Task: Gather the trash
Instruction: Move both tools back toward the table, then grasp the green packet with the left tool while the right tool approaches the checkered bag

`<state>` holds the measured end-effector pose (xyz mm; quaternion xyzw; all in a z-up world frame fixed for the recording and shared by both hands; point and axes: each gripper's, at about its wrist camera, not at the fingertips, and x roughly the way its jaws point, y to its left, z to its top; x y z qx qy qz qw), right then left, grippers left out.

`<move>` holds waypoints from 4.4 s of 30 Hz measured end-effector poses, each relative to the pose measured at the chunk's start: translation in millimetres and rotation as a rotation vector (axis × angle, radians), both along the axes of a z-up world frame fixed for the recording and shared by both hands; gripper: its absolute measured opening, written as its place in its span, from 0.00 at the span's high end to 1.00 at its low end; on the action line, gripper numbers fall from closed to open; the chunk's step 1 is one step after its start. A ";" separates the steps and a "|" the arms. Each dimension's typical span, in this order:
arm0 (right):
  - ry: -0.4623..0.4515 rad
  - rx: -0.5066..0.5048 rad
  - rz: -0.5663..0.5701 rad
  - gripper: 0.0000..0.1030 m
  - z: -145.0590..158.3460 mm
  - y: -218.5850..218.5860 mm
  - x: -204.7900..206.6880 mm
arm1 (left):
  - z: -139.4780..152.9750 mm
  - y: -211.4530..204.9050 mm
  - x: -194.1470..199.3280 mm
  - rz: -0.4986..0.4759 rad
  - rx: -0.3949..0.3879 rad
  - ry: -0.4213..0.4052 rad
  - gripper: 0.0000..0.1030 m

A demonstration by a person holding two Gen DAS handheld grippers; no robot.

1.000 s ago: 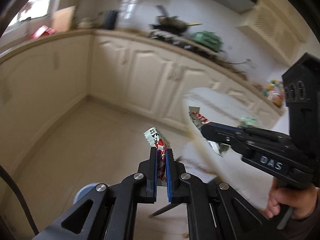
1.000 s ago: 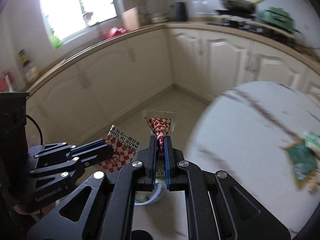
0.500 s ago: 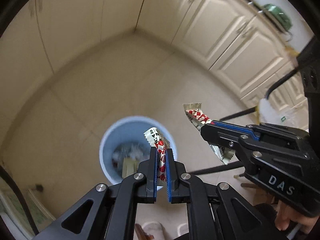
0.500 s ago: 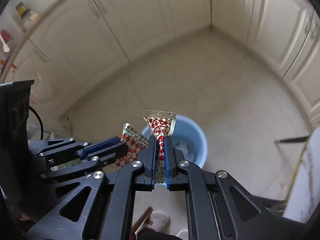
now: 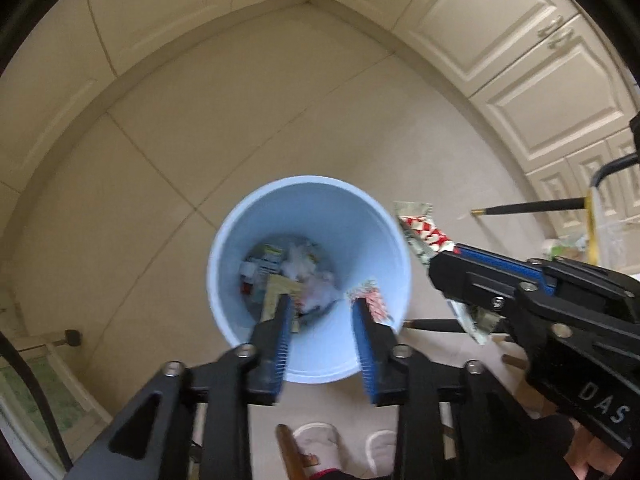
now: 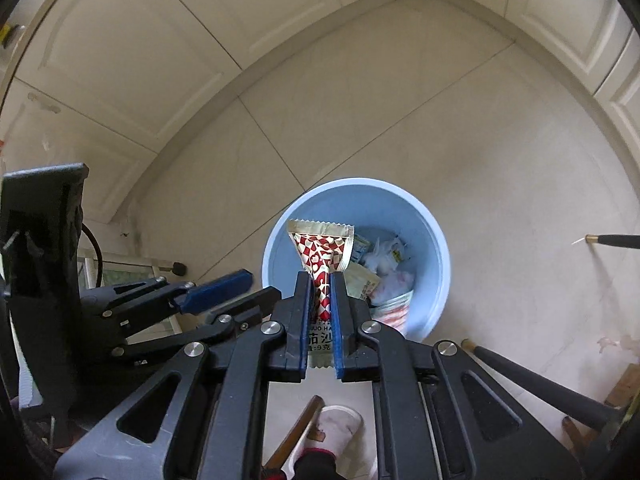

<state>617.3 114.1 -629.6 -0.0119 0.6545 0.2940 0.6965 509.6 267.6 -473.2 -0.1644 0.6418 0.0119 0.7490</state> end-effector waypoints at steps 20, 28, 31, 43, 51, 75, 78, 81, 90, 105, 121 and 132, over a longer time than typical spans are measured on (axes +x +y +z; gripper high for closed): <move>-0.236 0.041 -0.014 0.34 136.9 -37.3 -25.5 | 144.5 -20.2 -25.9 0.163 0.171 -0.281 0.48; -0.535 0.074 -0.037 0.03 283.4 -79.9 -79.1 | 270.2 -74.1 -68.8 0.209 0.288 -0.568 0.28; -0.660 0.071 -0.054 0.00 332.5 -102.9 -111.4 | 314.4 -112.5 -88.5 0.189 0.351 -0.665 0.19; -1.038 0.067 -0.234 0.00 485.6 -185.1 -234.4 | 394.6 -293.2 -219.9 0.148 0.470 -1.065 0.03; -1.181 0.053 -0.362 0.00 532.0 -245.8 -307.6 | 346.0 -361.4 -336.9 0.108 0.479 -1.234 0.01; -1.143 -0.021 -0.667 0.00 508.4 -411.3 -317.7 | 312.6 -378.8 -314.9 -0.155 0.321 -1.166 0.01; -1.072 -0.045 -0.744 0.00 488.0 -447.8 -302.1 | 299.8 -399.2 -278.9 -0.227 0.285 -1.073 0.01; -0.992 -0.073 -0.800 0.00 464.8 -480.0 -283.8 | 285.7 -423.0 -241.5 -0.325 0.250 -0.971 0.01; -0.762 -0.159 -0.878 0.00 392.1 -544.9 -224.4 | 257.1 -491.8 -119.6 -0.596 0.181 -0.731 0.01; -0.597 -0.193 -0.853 0.00 333.9 -585.4 -143.1 | 230.4 -537.4 48.0 -0.681 0.102 -0.499 0.01; -0.513 -0.217 -0.783 0.00 309.3 -597.3 -92.6 | 196.4 -566.0 82.8 -0.809 0.128 -0.502 0.12; -0.474 -0.211 -0.718 0.00 298.2 -595.2 -67.1 | 208.2 -552.6 70.4 -0.818 0.093 -0.526 0.44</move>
